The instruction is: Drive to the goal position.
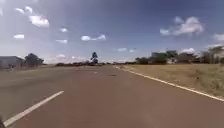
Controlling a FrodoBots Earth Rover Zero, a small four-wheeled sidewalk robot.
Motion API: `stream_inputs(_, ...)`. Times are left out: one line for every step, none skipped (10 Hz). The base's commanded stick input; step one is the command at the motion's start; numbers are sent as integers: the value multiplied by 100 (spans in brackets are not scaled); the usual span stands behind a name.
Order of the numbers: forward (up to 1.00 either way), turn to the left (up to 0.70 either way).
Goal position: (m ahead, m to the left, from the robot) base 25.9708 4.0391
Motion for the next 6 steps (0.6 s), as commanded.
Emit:
stream_inputs(85, -7)
stream_inputs(85, -34)
stream_inputs(85, -34)
stream_inputs(85, -34)
stream_inputs(85, -13)
stream_inputs(85, 0)
